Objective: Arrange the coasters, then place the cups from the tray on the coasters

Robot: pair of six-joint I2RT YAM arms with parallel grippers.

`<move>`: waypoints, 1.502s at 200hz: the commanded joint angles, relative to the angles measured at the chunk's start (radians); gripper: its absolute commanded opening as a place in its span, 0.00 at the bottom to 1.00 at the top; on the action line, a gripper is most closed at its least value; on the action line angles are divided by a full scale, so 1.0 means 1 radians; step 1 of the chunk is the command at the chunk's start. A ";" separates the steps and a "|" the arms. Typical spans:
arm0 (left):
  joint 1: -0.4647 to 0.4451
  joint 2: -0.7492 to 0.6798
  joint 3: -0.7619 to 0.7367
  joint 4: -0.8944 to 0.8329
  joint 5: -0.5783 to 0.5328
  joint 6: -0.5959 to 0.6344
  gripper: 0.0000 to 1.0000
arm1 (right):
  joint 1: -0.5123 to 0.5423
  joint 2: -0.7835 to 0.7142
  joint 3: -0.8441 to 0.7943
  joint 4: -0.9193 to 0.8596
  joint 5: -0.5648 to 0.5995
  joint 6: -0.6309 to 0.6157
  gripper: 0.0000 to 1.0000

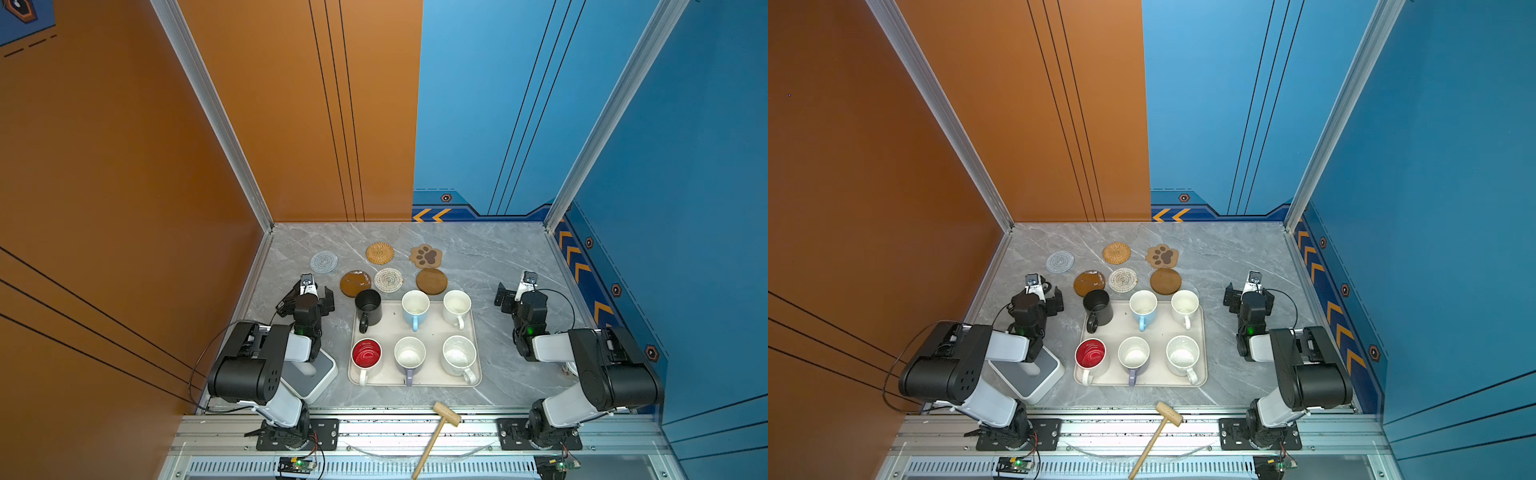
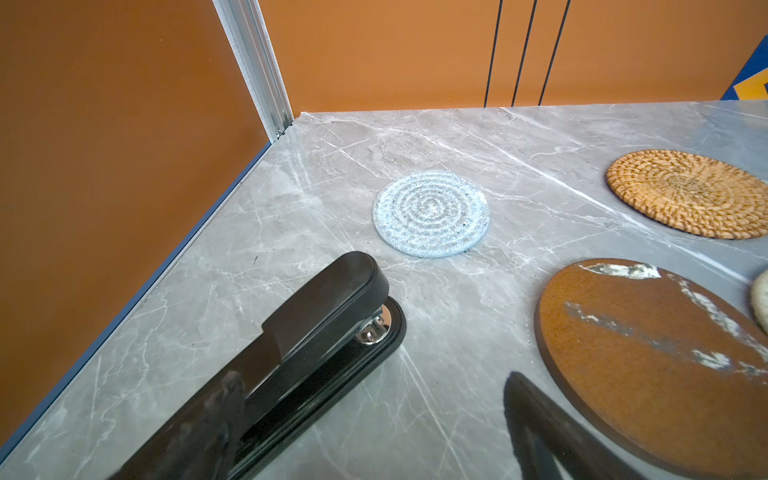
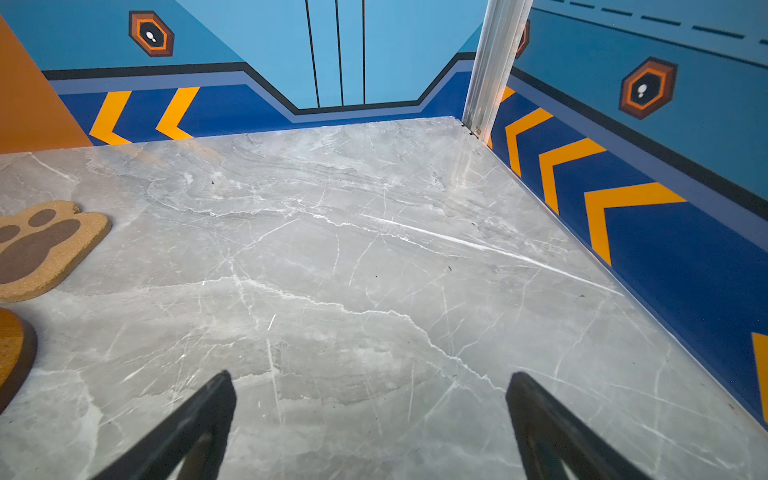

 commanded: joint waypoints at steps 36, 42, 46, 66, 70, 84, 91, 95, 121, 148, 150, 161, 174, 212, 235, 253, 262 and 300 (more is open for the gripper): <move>-0.052 -0.171 -0.001 -0.096 -0.125 0.039 0.98 | -0.007 -0.212 0.092 -0.312 0.020 0.005 0.98; -0.062 -0.211 0.001 -0.129 -0.133 0.050 0.98 | -0.007 -0.245 0.092 -0.323 0.013 0.007 0.98; -0.070 -0.237 0.003 -0.153 -0.138 0.055 0.98 | -0.007 -0.267 0.094 -0.334 0.006 0.008 0.99; -0.097 -0.369 0.021 -0.259 -0.156 0.051 0.98 | -0.006 -0.354 0.148 -0.470 -0.035 0.028 0.99; -0.101 -0.396 0.027 -0.289 -0.153 0.042 0.98 | -0.006 -0.363 0.171 -0.513 -0.041 0.032 0.99; -0.105 -0.488 0.058 -0.419 -0.109 -0.002 0.99 | -0.004 -0.379 0.254 -0.672 -0.075 0.042 0.98; -0.105 -0.530 0.080 -0.490 -0.078 -0.031 1.00 | -0.003 -0.380 0.295 -0.741 -0.096 0.047 0.97; -0.107 -0.551 0.092 -0.531 -0.060 -0.048 1.00 | -0.003 -0.378 0.317 -0.778 -0.109 0.051 0.96; -0.111 -0.663 0.164 -0.754 0.080 -0.145 0.98 | 0.007 -0.352 0.455 -0.961 -0.210 0.091 0.90; -0.113 -0.742 0.228 -0.929 0.242 -0.252 0.94 | 0.041 -0.252 0.643 -1.157 -0.316 0.117 0.81; -0.112 -0.747 0.233 -0.937 0.254 -0.259 0.94 | 0.047 -0.240 0.663 -1.175 -0.321 0.116 0.81; -0.115 -0.765 0.258 -0.990 0.320 -0.300 0.93 | 0.075 -0.178 0.759 -1.273 -0.350 0.109 0.79; -0.117 -0.781 0.287 -1.041 0.397 -0.348 0.92 | 0.107 -0.100 0.863 -1.376 -0.394 0.100 0.77; -0.157 -0.808 0.339 -1.105 0.562 -0.499 0.89 | 0.206 0.123 1.138 -1.592 -0.438 0.046 0.78; -0.215 -0.822 0.359 -1.121 0.589 -0.545 0.87 | 0.260 0.275 1.323 -1.710 -0.451 0.021 0.78; -0.278 -0.829 0.372 -1.146 0.551 -0.548 0.87 | 0.294 0.385 1.441 -1.757 -0.449 0.006 0.79; -0.310 -0.831 0.377 -1.159 0.523 -0.546 0.87 | 0.305 0.431 1.501 -1.759 -0.439 0.003 0.79; -0.397 -0.834 0.402 -1.230 0.483 -0.542 0.87 | 0.321 0.626 1.684 -1.765 -0.444 0.031 0.73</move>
